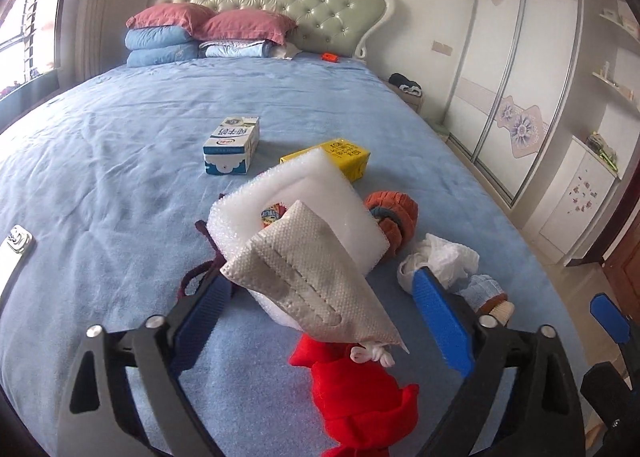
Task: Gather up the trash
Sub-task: 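Grasp the grey mask with the left gripper, then grasp the knit hat with the right gripper while the left gripper holds the mask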
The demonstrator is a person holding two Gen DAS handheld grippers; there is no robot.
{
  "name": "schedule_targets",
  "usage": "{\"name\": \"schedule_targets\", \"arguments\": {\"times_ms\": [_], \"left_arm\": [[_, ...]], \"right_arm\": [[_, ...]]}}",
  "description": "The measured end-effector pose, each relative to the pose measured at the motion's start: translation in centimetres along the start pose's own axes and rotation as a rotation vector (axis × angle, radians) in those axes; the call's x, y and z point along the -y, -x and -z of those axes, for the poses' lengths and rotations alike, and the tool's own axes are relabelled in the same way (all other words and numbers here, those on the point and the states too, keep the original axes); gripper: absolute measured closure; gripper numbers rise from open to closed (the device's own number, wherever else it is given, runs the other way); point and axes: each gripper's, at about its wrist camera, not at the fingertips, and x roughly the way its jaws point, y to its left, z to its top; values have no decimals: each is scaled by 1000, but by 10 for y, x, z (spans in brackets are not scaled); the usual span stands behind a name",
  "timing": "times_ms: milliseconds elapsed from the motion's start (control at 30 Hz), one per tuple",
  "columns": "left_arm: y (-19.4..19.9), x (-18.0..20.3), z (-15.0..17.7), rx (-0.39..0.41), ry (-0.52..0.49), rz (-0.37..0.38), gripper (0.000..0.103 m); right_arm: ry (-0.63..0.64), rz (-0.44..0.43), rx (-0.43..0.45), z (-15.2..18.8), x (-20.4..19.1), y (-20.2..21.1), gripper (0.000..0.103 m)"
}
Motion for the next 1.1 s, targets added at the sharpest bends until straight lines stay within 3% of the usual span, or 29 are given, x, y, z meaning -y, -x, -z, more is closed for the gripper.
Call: {"name": "schedule_targets", "arguments": {"times_ms": [33, 133, 233, 300, 567, 933, 1000, 1067, 1100], "left_arm": [[-2, -1, 1, -10, 5, -2, 34], [-3, -7, 3, -21, 34, 7, 51], [2, -19, 5, -15, 82, 36, 66], [6, -26, 6, -12, 104, 50, 69], [35, -37, 12, 53, 89, 69, 72], [62, -38, 14, 104, 45, 130, 72], [62, -38, 13, 100, 42, 147, 72], [63, -37, 13, 96, 35, 159, 72], [62, -37, 14, 93, 32, 166, 72]], "right_arm": [[-3, 4, 1, -1, 2, -1, 8], [-28, 8, 6, -1, 8, -4, 8], [-48, 7, -5, 0, 11, -8, 8], [-53, 18, -9, 1, 12, -11, 8], [-48, 40, -31, 2, 5, -20, 8], [13, 77, -138, -1, -10, -52, 8], [37, 104, -164, -4, -11, -61, 13], [57, 140, -182, -5, -11, -70, 28], [55, 141, -200, -6, -10, -75, 29]]}}
